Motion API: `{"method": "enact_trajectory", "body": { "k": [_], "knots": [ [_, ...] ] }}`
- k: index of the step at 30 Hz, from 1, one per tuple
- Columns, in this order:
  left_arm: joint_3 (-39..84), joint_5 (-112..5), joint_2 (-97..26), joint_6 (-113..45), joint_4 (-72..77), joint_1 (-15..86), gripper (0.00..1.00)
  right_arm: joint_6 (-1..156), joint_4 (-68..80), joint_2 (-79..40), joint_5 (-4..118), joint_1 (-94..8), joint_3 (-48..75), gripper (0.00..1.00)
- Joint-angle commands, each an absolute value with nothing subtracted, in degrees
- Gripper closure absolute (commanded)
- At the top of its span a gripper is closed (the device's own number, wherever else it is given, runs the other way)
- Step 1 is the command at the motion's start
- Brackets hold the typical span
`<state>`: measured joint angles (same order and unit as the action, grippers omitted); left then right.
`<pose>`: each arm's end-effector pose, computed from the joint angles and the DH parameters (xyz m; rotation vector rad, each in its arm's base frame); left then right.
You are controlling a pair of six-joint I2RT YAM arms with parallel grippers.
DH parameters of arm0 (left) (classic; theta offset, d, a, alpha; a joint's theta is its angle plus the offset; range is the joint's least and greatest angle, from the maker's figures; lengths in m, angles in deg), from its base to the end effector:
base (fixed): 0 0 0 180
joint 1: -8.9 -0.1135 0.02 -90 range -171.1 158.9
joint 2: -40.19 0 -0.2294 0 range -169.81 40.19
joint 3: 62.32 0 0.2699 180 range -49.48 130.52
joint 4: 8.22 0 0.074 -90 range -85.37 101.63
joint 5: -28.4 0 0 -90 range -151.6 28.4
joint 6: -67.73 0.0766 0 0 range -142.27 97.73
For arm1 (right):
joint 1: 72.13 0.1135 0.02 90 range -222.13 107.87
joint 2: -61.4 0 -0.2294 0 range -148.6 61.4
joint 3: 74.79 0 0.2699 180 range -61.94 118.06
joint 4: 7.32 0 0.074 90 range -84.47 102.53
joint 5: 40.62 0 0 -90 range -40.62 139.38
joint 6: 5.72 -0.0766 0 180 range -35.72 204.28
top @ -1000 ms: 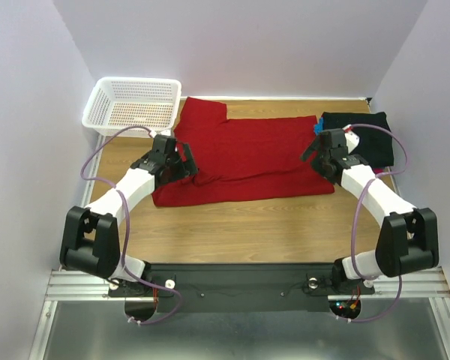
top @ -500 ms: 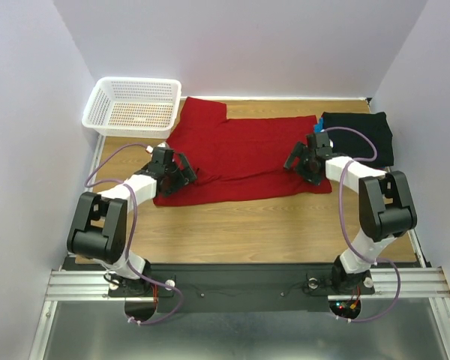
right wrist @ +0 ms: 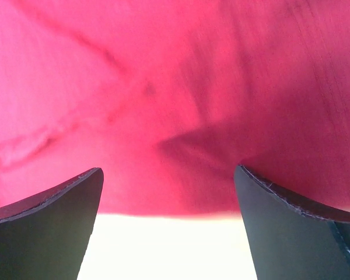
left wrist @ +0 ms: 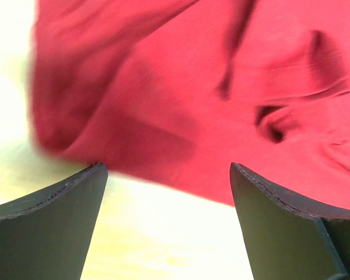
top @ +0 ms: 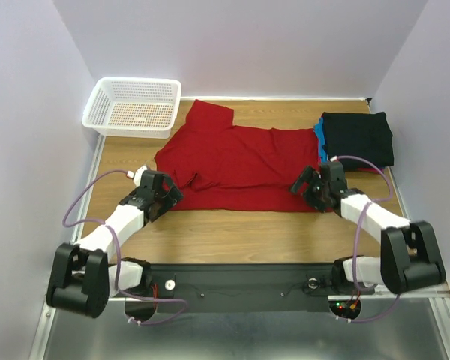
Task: Fold and stack the t-shirts
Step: Fold the tshirt
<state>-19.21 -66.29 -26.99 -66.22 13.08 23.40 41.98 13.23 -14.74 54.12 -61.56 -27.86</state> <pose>0.2756 -0.0648 0.1079 -0.6476 2.3059 -0.3943 0.2915 0.0608 0.0897 0.6475 2.4173 0.5008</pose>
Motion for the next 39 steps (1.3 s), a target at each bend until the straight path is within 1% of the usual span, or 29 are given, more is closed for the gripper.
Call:
{"method": "enact_trajectory", "body": {
  "k": [1,5,9,12,15,16,19,20,22,26,30,36,39],
  "knots": [
    [-22.2,-70.0,-20.8,-69.0,18.9,23.2,0.02,40.0,20.9,-5.8,56.1,-61.1,-32.3,0.0],
    [-23.2,-67.9,-16.7,-70.8,20.0,23.4,0.02,40.2,24.0,-0.7,55.2,-61.1,-33.2,0.0],
    [-19.2,-65.7,-13.1,-69.0,20.6,23.7,0.01,40.9,25.0,1.2,55.0,-61.1,-31.4,0.0],
    [-14.9,-63.5,-13.1,-67.7,18.7,25.0,0.01,41.2,25.1,1.5,54.2,-61.1,-29.6,0.0],
    [-12.9,-60.0,-16.7,-67.5,13.4,27.5,0.01,42.9,25.1,-0.1,52.7,-61.1,-27.0,0.0],
    [-12.0,-59.0,-20.0,-67.7,12.0,29.5,0.01,43.1,25.1,-0.7,52.4,-61.1,-26.4,0.0],
    [-8.2,-59.6,-25.9,-67.5,8.9,33.4,0.01,43.9,25.1,-3.4,50.9,-61.1,-23.5,0.0],
    [-6.9,-60.1,-30.0,-67.2,8.8,35.3,0.01,43.9,25.1,-4.9,50.0,-61.1,-22.2,0.0],
    [-3.8,-60.6,-35.4,-66.6,8.8,36.1,0.01,43.9,25.1,-6.2,49.6,-61.1,-21.3,0.0],
    [-0.9,-62.1,-40.8,-66.0,8.3,36.1,0.02,43.5,25.1,-8.1,49.7,-61.1,-20.9,0.0],
    [0.7,-65.6,-42.2,-66.0,10.8,36.1,0.02,44.0,25.1,-9.4,47.5,-61.1,-21.1,0.0],
    [-0.6,-69.9,-41.8,-66.3,12.0,36.1,0.02,44.1,25.0,-10.7,46.3,-61.1,-21.4,0.0],
    [0.4,-70.4,-44.8,-65.0,11.5,36.1,0.02,44.2,25.1,-10.9,46.3,-61.1,-21.3,0.0]
  ]
}}
